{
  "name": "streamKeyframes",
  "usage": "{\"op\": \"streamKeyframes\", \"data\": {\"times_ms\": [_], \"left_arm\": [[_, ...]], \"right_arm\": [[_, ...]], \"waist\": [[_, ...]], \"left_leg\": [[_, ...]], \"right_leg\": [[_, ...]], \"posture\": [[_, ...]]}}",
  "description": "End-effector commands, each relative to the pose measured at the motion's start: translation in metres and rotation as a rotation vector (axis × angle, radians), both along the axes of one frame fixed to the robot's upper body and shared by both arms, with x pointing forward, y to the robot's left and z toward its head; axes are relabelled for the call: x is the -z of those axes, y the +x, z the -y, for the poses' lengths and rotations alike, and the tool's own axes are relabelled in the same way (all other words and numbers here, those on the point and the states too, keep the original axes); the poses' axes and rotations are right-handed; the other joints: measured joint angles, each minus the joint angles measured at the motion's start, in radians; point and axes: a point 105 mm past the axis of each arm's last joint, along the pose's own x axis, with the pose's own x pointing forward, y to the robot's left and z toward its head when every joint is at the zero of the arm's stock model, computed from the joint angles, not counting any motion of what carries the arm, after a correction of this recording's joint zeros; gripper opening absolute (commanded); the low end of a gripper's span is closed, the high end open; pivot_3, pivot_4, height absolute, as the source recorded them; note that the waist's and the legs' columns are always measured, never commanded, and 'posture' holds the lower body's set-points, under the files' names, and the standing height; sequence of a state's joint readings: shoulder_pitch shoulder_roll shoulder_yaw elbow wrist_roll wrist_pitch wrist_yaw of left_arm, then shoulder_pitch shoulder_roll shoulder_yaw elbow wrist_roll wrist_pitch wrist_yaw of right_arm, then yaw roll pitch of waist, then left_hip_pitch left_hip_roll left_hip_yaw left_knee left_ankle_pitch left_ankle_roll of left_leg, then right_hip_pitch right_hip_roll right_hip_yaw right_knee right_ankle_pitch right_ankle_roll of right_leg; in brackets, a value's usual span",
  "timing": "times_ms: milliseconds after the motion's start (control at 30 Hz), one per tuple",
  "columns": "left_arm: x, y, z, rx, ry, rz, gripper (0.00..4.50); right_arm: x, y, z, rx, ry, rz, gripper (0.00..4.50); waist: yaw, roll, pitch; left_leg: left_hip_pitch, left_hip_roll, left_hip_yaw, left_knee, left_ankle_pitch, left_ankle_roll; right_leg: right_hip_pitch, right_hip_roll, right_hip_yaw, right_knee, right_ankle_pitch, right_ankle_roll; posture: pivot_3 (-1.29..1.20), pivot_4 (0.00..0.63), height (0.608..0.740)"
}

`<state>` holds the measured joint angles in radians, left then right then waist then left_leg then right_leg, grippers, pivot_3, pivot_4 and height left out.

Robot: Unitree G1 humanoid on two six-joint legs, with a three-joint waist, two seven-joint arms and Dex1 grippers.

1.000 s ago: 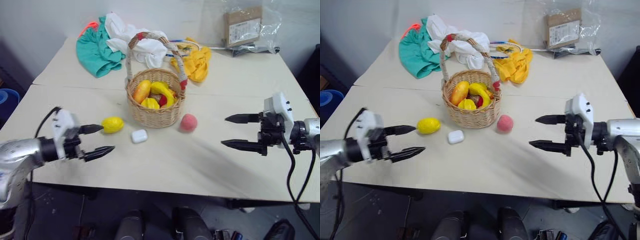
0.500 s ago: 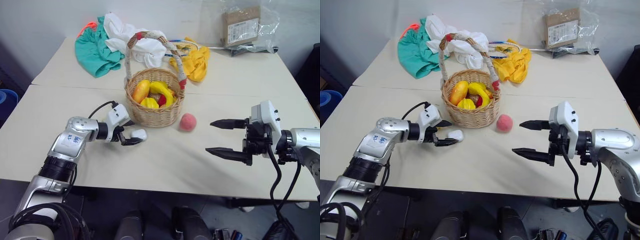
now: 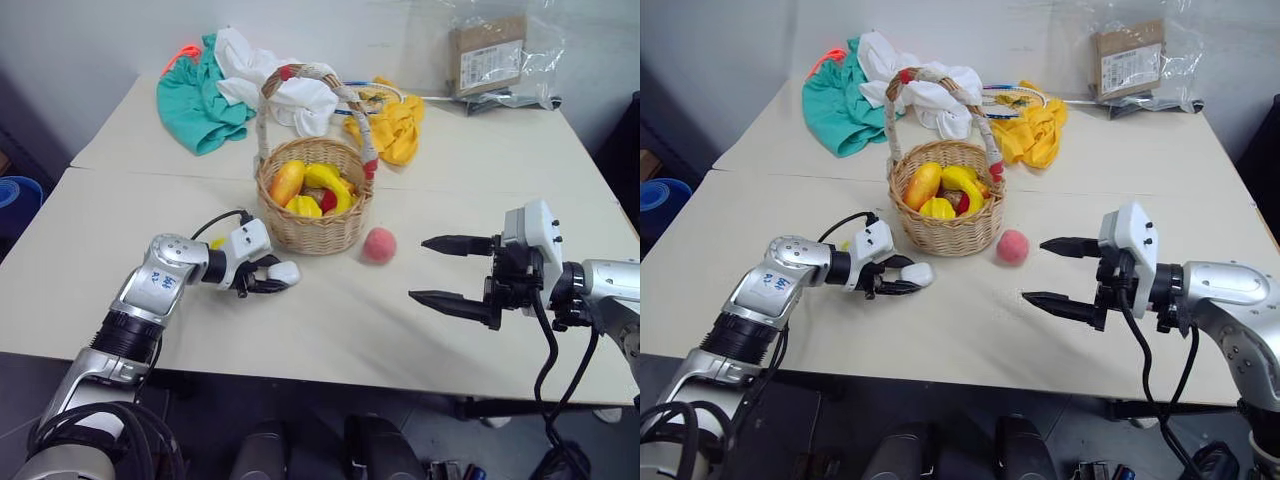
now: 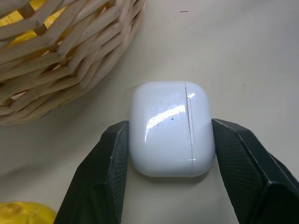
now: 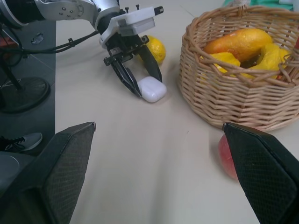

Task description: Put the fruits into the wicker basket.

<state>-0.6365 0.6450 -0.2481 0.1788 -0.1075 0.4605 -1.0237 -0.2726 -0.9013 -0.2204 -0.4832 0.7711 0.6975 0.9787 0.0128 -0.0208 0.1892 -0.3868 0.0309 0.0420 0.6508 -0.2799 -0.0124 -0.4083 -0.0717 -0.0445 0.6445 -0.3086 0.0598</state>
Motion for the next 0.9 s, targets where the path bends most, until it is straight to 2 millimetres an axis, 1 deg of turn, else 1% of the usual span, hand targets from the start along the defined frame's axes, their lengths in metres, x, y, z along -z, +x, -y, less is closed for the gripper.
{"op": "streamKeyframes", "data": {"times_ms": [33, 100, 133, 167, 200, 233, 267, 300, 333, 400, 433, 500, 567, 600, 667, 700, 733, 800, 900], "left_arm": [[-0.002, -0.017, 0.007, 0.058, -0.048, -0.018, 2.34], [-0.029, -0.032, 0.015, 0.126, -0.196, -0.004, 2.34], [-0.038, -0.039, 0.016, 0.147, -0.241, -0.004, 2.34], [-0.053, -0.045, 0.012, 0.136, -0.316, 0.0, 2.34], [-0.065, -0.05, 0.005, 0.106, -0.369, 0.011, 2.34], [-0.075, -0.053, -0.006, 0.049, -0.416, 0.027, 2.34], [-0.082, -0.055, -0.019, -0.025, -0.45, 0.04, 2.34], [-0.085, -0.057, -0.027, -0.076, -0.467, 0.046, 2.34], [-0.084, -0.058, -0.045, -0.181, -0.48, 0.062, 2.34], [-0.078, -0.062, -0.088, -0.422, -0.475, 0.1, 2.34], [-0.075, -0.066, -0.105, -0.52, -0.468, 0.113, 2.34], [-0.06, -0.08, -0.156, -0.798, -0.424, 0.134, 2.34], [-0.049, -0.091, -0.186, -0.965, -0.376, 0.143, 2.34], [-0.047, -0.094, -0.194, -1.005, -0.358, 0.145, 2.34], [-0.022, -0.102, -0.245, -1.304, -0.236, 0.157, 2.34], [-0.012, -0.104, -0.255, -1.357, -0.221, 0.155, 2.34], [-0.006, -0.105, -0.259, -1.381, -0.217, 0.156, 2.34], [-0.002, -0.101, -0.256, -1.367, -0.262, 0.157, 2.34], [0.001, -0.099, -0.255, -1.36, -0.266, 0.161, 2.34]], "right_arm": [[-0.006, 0.002, -0.005, -0.035, 0.01, 0.029, 4.5], [-0.006, 0.005, -0.008, -0.053, 0.01, 0.028, 4.5], [-0.007, 0.006, -0.009, -0.059, 0.01, 0.028, 4.5], [-0.007, 0.008, -0.012, -0.076, 0.009, 0.029, 4.5], [-0.008, 0.009, -0.015, -0.093, 0.008, 0.029, 4.5], [-0.009, 0.01, -0.018, -0.114, 0.008, 0.033, 4.5], [-0.011, 0.012, -0.021, -0.132, 0.007, 0.038, 4.5], [-0.012, 0.013, -0.022, -0.143, 0.006, 0.042, 4.5], [-0.014, 0.014, -0.025, -0.158, 0.004, 0.05, 4.5], [-0.019, 0.017, -0.03, -0.187, 0.001, 0.07, 4.5], [-0.021, 0.018, -0.031, -0.198, 0.001, 0.077, 4.5], [-0.028, 0.019, -0.036, -0.224, 0.017, 0.086, 4.5], [-0.031, 0.02, -0.039, -0.239, 0.029, 0.088, 4.5], [-0.031, 0.02, -0.041, -0.244, 0.031, 0.088, 4.5], [-0.03, 0.02, -0.046, -0.265, 0.036, 0.091, 4.5], [-0.029, 0.022, -0.048, -0.265, 0.038, 0.093, 4.5], [-0.028, 0.024, -0.05, -0.263, 0.044, 0.093, 4.5], [-0.029, 0.025, -0.051, -0.26, 0.055, 0.091, 4.5], [-0.03, 0.025, -0.053, -0.269, 0.063, 0.089, 4.5]], "waist": [[-0.001, 0.0, 0.0], [-0.007, 0.0, 0.0], [-0.01, -0.001, 0.001], [-0.011, -0.001, 0.001], [-0.013, -0.002, 0.001], [-0.018, -0.002, 0.001], [-0.022, -0.002, 0.001], [-0.027, -0.002, 0.001], [-0.027, -0.002, 0.001], [-0.043, -0.001, 0.001], [-0.042, -0.001, 0.001], [-0.044, -0.003, 0.002], [-0.04, -0.004, 0.002], [-0.037, -0.004, 0.002], [-0.019, -0.004, 0.002], [-0.015, -0.004, 0.002], [-0.013, -0.004, 0.002], [-0.012, -0.005, 0.002], [-0.008, -0.006, 0.001]], "left_leg": [[0.0, 0.0, 0.0, 0.0, 0.0, 0.0], [-0.001, 0.0, 0.0, 0.0, 0.0, 0.0], [-0.001, 0.0, 0.0, 0.0, 0.0, 0.0], [-0.002, 0.001, 0.0, 0.0, 0.0, 0.0], [-0.003, 0.001, -0.002, 0.0, 0.0, 0.0], [-0.003, 0.001, -0.002, 0.001, 0.0, 0.0], [-0.003, 0.001, -0.002, 0.0, 0.0, 0.0], [-0.002, 0.002, -0.002, 0.0, 0.0, 0.0], [-0.002, 0.002, -0.002, -0.001, 0.0, 0.0], [0.0, 0.001, -0.002, -0.002, 0.0, 0.0], [0.0, 0.001, -0.001, -0.002, 0.0, 0.0], [0.0, 0.001, -0.002, -0.002, 0.0, 0.0], [0.0, 0.001, -0.002, -0.002, 0.0, -0.001], [0.0, 0.001, -0.003, -0.002, 0.0, -0.001], [-0.001, -0.001, -0.005, -0.002, 0.0, -0.001], [0.0, -0.001, -0.005, -0.002, -0.001, -0.001], [0.0, -0.001, -0.005, -0.002, -0.001, 0.0], [-0.001, -0.002, -0.005, -0.003, -0.002, 0.001], [-0.003, -0.002, -0.005, -0.003, -0.002, 0.0]], "right_leg": [[0.0, 0.0, 0.0, 0.0, 0.0, 0.0], [-0.001, 0.0, 0.0, 0.0, 0.0, 0.0], [-0.001, 0.0, 0.0, 0.0, 0.0, 0.0], [-0.002, 0.0, 0.0, 0.0, 0.0, 0.0], [-0.002, -0.001, -0.001, 0.0, 0.0, 0.0], [-0.002, -0.001, -0.001, 0.0, 0.0, 0.0], [-0.003, -0.001, 0.0, 0.0, 0.0, 0.0], [-0.002, 0.0, 0.0, 0.001, 0.0, 0.0], [-0.002, 0.0, 0.0, 0.001, 0.0, 0.0], [-0.002, 0.0, 0.0, 0.001, 0.0, -0.001], [-0.002, -0.001, 0.001, 0.001, 0.0, -0.001], [-0.002, 0.0, 0.0, 0.001, 0.0, -0.001], [-0.002, -0.001, 0.001, 0.001, 0.0, -0.001], [-0.002, -0.001, 0.0, 0.0, 0.0, -0.001], [-0.002, -0.005, -0.002, 0.0, -0.001, -0.001], [-0.001, -0.006, -0.002, -0.001, -0.001, -0.001], [-0.001, -0.006, -0.002, -0.001, -0.001, -0.001], [-0.001, -0.007, -0.002, -0.002, 0.0, -0.001], [-0.002, -0.009, -0.003, -0.004, 0.0, -0.001]], "posture": [[0.0, 0.15, 0.74], [0.0, 0.15, 0.74], [0.0, 0.15, 0.74], [0.0, 0.15, 0.74], [0.0, 0.15, 0.74], [0.0, 0.15, 0.74], [0.0, 0.15, 0.74], [0.0, 0.15, 0.74], [0.0, 0.15, 0.74], [0.0, 0.15, 0.74], [0.0, 0.15, 0.74], [0.0, 0.15, 0.74], [0.0, 0.15, 0.74], [0.0, 0.15, 0.74], [0.0, 0.15, 0.74], [0.0, 0.15, 0.74], [0.0, 0.15, 0.74], [0.0, 0.15, 0.74], [0.0, 0.15, 0.74]]}}
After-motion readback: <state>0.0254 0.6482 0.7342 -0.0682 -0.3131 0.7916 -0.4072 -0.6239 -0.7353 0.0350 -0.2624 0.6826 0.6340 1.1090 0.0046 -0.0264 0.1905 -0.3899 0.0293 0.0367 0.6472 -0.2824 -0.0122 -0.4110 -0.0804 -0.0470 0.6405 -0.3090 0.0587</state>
